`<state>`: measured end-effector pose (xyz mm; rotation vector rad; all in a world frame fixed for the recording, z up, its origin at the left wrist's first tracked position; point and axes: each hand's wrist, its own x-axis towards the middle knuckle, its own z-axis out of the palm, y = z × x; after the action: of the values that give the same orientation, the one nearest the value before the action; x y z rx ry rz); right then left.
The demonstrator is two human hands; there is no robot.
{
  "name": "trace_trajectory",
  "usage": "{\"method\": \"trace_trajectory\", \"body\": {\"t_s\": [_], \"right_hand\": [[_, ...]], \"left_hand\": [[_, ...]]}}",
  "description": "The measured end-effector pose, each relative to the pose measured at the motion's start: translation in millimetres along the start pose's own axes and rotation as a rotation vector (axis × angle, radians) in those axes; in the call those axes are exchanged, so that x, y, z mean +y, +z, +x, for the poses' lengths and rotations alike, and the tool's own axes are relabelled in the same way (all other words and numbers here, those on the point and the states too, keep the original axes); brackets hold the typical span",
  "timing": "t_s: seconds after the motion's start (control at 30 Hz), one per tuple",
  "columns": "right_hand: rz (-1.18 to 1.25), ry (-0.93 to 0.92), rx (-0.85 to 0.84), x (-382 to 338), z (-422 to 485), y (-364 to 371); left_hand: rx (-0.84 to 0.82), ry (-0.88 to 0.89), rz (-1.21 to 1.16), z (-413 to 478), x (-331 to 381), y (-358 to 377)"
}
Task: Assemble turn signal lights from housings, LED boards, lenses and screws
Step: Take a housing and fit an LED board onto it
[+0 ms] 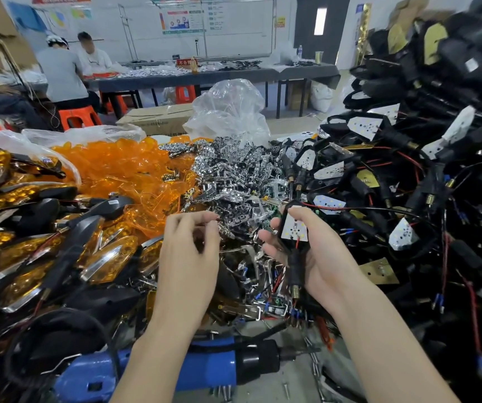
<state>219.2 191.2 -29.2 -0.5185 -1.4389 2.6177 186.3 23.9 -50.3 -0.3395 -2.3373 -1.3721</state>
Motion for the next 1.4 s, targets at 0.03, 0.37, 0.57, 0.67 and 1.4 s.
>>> {"method": "trace_trajectory", "body": {"t_s": [0.03,0.37,0.57,0.67,1.4], "right_hand": [[-0.009,-0.006,-0.006,0,-1,1],[0.175,-0.169,0.050,-2,2,10],[0.311,-0.244,0.074,0,4,14],[0.349,-0.261,0.078,1,3,16],[0.327,-0.048,-0.097,5,5,13]], "left_hand": [[0.010,-0.020,-0.039,0,1,-1],[-0.312,0.003,-0.094,-6,34,-16],[-0.474,0.215,0.319,-11,37,-8],[-0.458,0.245,0.371,-9,33,-10],[-0.317,0.280,0.393,-7,24,-8]]}}
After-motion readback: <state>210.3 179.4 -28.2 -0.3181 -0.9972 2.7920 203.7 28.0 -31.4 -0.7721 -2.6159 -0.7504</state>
